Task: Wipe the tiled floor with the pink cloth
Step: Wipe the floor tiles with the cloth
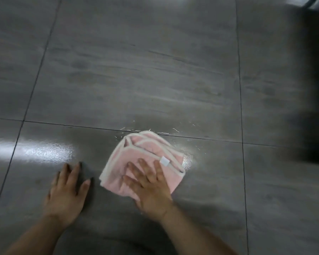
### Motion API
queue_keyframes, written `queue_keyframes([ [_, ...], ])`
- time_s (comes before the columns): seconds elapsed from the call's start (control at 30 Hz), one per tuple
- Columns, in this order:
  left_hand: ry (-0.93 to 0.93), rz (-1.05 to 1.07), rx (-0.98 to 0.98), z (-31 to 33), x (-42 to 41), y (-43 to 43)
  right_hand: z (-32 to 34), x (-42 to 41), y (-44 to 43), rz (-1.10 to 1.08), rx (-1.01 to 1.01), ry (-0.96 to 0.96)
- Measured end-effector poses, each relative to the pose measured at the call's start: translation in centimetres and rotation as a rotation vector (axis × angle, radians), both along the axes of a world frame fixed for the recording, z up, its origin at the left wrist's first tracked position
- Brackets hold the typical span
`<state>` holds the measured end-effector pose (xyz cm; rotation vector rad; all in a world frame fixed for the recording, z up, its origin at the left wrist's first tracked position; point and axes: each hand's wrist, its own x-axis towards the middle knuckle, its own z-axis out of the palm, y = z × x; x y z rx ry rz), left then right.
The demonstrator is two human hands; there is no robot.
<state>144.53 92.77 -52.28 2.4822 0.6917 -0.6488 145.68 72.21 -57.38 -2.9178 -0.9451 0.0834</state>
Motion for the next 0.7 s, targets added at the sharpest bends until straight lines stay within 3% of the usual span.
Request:
queue_keyframes([
  [0.2, 0.041, -0.046, 0.062, -0.2, 1.8, -0.7, 0.5, -1.7, -16.2, -0.419, 0.126, 0.097],
  [0.27, 0.036, -0.028, 0.097, -1.3, 2.4, -1.1, 1.3, -0.4, -19.3, -0.665, 0.145, 0.079],
  [0.37, 0.027, 0.002, 0.127, -2.2, 2.6, -1.5, 1.9, 3.9, -16.9, -1.153, 0.201, 0.081],
  [0.43, 0.049, -0.008, 0.135, -2.4, 2.4, -1.4, 2.0, 6.9, -13.0, -1.255, 0.213, 0.128],
  [0.5, 0.053, -0.009, 0.133, -2.2, 2.5, -1.2, 1.8, 9.6, -8.1, -1.096, 0.237, 0.164],
  [0.6, 0.027, -0.052, 0.127, -2.0, 2.5, -0.9, 2.3, 11.4, 0.0, -0.636, 0.175, 0.132],
  [0.7, -0.094, -0.033, 0.144, -1.3, 3.5, 0.9, 1.9, 11.2, 1.4, -0.243, 0.122, 0.152],
])
